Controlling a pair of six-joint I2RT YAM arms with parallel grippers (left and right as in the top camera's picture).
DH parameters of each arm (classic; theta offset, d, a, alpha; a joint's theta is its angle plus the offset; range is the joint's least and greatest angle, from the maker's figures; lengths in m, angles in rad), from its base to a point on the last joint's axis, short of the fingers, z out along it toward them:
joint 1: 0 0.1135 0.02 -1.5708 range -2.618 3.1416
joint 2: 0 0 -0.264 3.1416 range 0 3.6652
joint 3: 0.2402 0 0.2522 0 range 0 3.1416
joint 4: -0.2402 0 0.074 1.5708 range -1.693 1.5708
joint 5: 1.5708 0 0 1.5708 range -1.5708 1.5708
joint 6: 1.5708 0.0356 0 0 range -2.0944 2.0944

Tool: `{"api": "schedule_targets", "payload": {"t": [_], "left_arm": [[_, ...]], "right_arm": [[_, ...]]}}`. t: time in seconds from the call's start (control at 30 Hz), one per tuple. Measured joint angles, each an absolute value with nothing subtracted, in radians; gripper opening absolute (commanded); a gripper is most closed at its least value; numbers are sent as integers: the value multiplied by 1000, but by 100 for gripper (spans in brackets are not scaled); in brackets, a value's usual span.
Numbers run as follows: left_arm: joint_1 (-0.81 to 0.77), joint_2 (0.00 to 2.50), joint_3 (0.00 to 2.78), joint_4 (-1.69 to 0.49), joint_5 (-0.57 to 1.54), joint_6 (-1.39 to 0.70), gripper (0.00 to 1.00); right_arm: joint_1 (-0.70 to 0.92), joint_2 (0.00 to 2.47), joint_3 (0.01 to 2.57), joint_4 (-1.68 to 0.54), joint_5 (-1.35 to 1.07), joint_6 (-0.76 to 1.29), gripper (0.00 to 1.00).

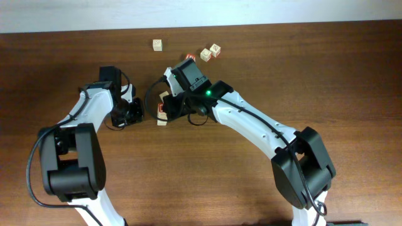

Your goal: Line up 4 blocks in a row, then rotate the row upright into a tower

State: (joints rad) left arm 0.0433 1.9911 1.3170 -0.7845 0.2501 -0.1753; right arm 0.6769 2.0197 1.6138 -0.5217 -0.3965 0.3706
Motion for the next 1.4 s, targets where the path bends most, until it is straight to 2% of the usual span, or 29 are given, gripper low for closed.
{"api": "schedule_targets", "payload": {"t": [1.07,1.4], "left_arm": [[48,1991,1317,-777,246,-175,0],[48,1991,1317,-777,246,-175,0]], "right_arm": [[702,2046,1614,-404,-374,371,5],[715,2048,1614,-395,-372,375,22]]}}
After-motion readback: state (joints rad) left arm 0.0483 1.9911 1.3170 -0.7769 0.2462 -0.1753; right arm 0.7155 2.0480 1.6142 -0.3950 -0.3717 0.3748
